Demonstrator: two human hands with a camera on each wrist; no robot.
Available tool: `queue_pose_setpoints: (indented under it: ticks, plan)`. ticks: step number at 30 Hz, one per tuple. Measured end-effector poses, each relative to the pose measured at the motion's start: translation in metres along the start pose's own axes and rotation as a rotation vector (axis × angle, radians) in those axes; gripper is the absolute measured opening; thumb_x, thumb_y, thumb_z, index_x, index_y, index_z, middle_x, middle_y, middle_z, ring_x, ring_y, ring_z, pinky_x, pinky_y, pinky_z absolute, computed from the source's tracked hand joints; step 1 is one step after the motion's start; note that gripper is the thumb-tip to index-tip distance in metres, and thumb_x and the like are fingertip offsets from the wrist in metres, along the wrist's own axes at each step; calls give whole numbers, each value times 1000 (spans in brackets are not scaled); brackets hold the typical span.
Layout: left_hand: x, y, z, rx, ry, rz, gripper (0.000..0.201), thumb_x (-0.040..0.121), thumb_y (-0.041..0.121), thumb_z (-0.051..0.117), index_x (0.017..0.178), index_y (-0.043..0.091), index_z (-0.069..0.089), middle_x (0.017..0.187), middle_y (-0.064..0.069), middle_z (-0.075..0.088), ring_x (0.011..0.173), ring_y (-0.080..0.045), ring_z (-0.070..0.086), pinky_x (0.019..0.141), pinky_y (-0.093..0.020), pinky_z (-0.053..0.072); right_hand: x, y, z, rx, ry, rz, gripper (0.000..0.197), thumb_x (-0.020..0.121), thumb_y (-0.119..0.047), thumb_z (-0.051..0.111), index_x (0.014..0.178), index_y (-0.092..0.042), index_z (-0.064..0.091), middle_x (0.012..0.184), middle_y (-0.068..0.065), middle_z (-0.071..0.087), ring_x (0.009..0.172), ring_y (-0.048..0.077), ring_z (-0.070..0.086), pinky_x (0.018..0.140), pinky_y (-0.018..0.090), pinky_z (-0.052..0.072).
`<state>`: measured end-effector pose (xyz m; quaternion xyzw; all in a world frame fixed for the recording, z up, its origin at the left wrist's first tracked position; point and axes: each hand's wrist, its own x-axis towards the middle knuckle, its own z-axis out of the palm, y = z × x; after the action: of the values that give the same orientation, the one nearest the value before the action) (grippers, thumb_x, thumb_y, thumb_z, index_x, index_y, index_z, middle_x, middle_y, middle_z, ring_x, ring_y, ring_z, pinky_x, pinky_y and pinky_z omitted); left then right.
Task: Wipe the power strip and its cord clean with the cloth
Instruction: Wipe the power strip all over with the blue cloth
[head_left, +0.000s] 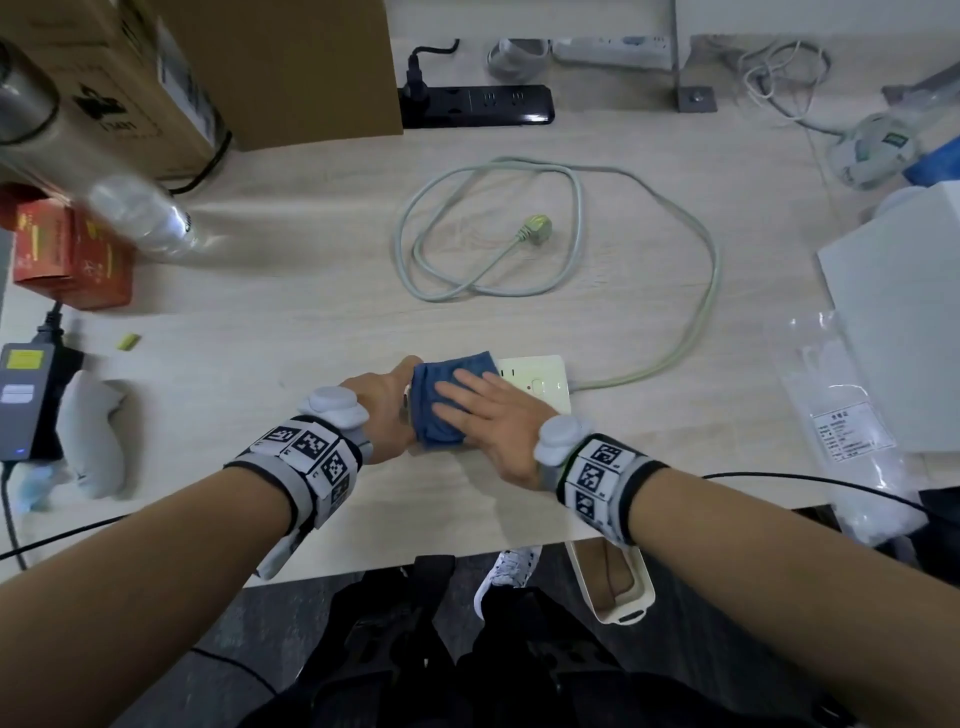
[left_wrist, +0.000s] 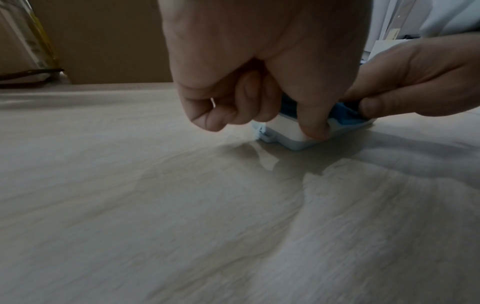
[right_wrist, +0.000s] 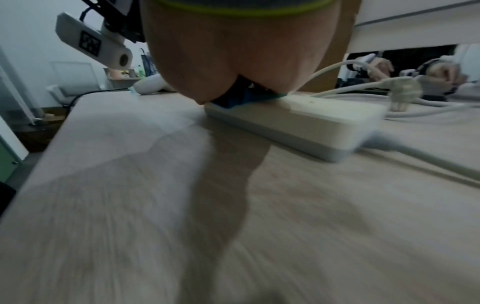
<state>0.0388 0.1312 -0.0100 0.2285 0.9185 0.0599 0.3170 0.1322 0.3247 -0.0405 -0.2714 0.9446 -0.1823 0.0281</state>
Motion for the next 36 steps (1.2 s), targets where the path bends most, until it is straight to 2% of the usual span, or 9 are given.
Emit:
queue_pose_setpoints:
  ticks: [2, 7, 11, 15, 22, 26, 31, 34, 36]
  plan:
    - [-1, 0, 0, 20, -10, -9, 70, 72, 57, 66, 125, 35, 25, 70, 8, 54, 61, -19, 56, 54, -30, 45, -25, 21, -11, -11, -3, 35, 59, 82, -3, 68, 138, -8, 48, 146, 14, 43, 136, 38, 35, 110, 54, 27]
    - [-3, 1, -3, 19, -26, -8, 72, 74, 56, 66, 127, 33, 24, 71, 11, 51, 60, -14, 53, 53, -29, 41, -78, 62, -32, -83, -25, 124, 65, 85, -7, 67, 142, -15, 36, 149, 11, 39, 139, 33, 30, 109, 53, 31]
    - [-3, 2, -4, 37, -21, 10, 71, 74, 57, 65, 127, 32, 25, 76, 10, 54, 61, -14, 53, 52, -28, 38, -67, 42, -14, -92, 58, 151, 56, 80, -3, 71, 132, 0, 52, 141, 19, 47, 133, 40, 37, 108, 53, 31]
    - [-5, 4, -11, 149, 10, 67, 66, 74, 59, 62, 123, 27, 31, 72, 10, 50, 59, -16, 53, 50, -28, 38, -44, 17, -8, -69, 46, 104, 51, 75, -1, 75, 123, 0, 61, 133, 18, 56, 125, 42, 49, 102, 58, 34]
    - [-6, -2, -26, 244, 14, 150, 68, 75, 66, 58, 123, 21, 39, 88, 5, 59, 65, -17, 53, 47, -26, 31, -58, 41, -40, -89, 28, 217, 56, 78, -26, 65, 127, -1, 58, 128, 16, 60, 121, 44, 51, 95, 57, 45]
    - [-3, 3, -38, 125, -34, 158, 53, 73, 60, 64, 108, 22, 56, 79, 8, 57, 71, -16, 55, 48, -24, 31, -48, 35, -42, -82, -20, 195, 67, 77, -30, 75, 135, -5, 51, 131, 22, 53, 122, 43, 50, 101, 49, 41]
    - [7, -5, -41, -164, -214, 58, 46, 73, 62, 63, 92, 22, 75, 78, -5, 69, 68, -18, 59, 60, -27, 40, -27, 33, -47, -52, 64, 235, 45, 87, -25, 55, 126, -3, 57, 126, 19, 59, 104, 40, 61, 93, 47, 47]
    - [7, -10, -44, -178, -259, 43, 49, 78, 66, 56, 106, 30, 72, 99, 0, 71, 87, -21, 62, 75, -32, 47, -15, 35, -51, -18, -1, 259, 38, 92, -24, 54, 127, -8, 56, 116, 11, 62, 99, 35, 58, 88, 39, 45]
    - [4, -11, -47, -193, -222, 48, 51, 82, 63, 54, 121, 32, 63, 89, 8, 65, 82, -16, 59, 71, -29, 46, -8, 35, -53, 4, -53, 333, 39, 95, -24, 54, 132, -12, 51, 117, 9, 60, 102, 32, 53, 88, 36, 40]
